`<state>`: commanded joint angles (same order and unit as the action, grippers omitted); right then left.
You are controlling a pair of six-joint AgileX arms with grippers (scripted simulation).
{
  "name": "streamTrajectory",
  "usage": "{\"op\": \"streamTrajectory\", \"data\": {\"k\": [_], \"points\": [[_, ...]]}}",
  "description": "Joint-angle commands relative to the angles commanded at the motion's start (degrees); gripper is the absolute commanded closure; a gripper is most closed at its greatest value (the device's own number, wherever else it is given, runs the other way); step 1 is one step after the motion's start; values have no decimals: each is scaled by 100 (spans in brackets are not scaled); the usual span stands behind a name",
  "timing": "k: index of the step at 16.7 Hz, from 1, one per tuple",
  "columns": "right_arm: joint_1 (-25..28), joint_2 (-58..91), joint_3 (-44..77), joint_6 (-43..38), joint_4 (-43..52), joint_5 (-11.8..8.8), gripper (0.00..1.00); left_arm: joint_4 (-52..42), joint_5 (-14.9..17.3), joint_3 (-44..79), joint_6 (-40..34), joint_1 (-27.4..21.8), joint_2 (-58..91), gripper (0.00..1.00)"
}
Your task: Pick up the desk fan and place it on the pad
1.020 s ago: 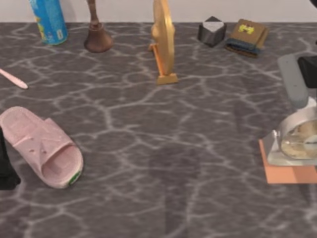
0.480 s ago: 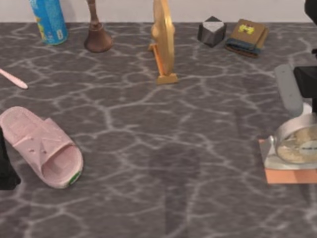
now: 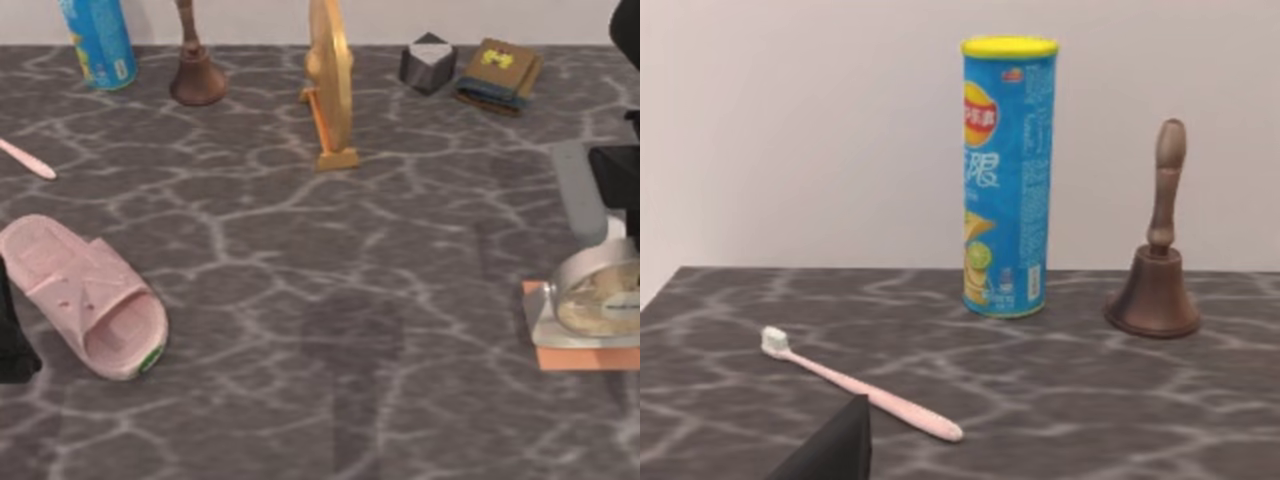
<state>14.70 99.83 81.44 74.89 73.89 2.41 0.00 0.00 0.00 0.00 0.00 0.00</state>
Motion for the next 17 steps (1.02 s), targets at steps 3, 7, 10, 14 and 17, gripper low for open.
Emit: {"op": "streamTrajectory", "data": {"k": [3,7,10,14,17], "points": [[0,0,0,0,0,0,62,0,0,0,0,0,0,0],[0,0,0,0,0,0,32,0,0,0,0,0,0,0],[0,0,0,0,0,0,10,0,0,0,0,0,0,0],[0,0,0,0,0,0,0,0,0,0,0,0,0,0],[0,0,0,0,0,0,0,0,0,0,0,0,0,0]]}}
